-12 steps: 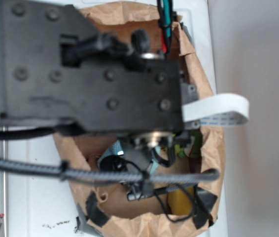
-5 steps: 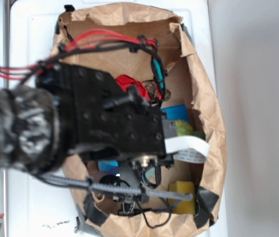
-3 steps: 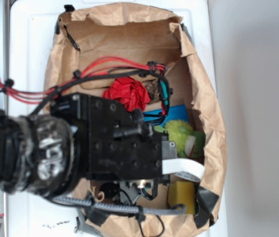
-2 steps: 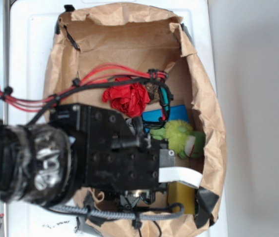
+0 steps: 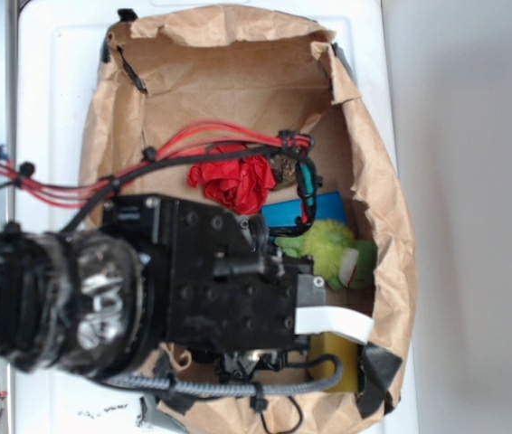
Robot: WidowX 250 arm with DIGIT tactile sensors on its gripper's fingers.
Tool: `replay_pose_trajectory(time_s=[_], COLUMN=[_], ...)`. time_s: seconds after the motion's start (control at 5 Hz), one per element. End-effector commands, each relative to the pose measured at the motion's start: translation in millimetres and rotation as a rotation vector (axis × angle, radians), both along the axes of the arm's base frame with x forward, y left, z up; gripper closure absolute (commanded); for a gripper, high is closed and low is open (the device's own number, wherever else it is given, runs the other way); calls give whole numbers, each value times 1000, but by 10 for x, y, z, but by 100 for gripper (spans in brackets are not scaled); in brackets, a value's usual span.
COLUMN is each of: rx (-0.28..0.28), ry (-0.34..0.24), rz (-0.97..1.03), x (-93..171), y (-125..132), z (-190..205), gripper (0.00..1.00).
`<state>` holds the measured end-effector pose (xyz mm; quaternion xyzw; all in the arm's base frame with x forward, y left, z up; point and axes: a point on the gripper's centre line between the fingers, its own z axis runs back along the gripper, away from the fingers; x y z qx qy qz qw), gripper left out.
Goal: Grab the blue cloth.
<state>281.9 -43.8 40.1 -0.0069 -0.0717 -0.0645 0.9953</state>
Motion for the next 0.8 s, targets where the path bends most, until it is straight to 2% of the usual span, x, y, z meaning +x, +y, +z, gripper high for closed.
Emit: replay_pose_trajectory(time_s=[0.0, 0.2, 0.4, 0.6], rx=[-101, -115, -82, -22], ry=[-99, -130, -138, -130], rz=[23, 30, 44, 56], x=[150, 133, 94, 18], y=[44, 183, 204, 229], z=[557, 978, 1152, 1349], gripper=[100, 100, 100, 100])
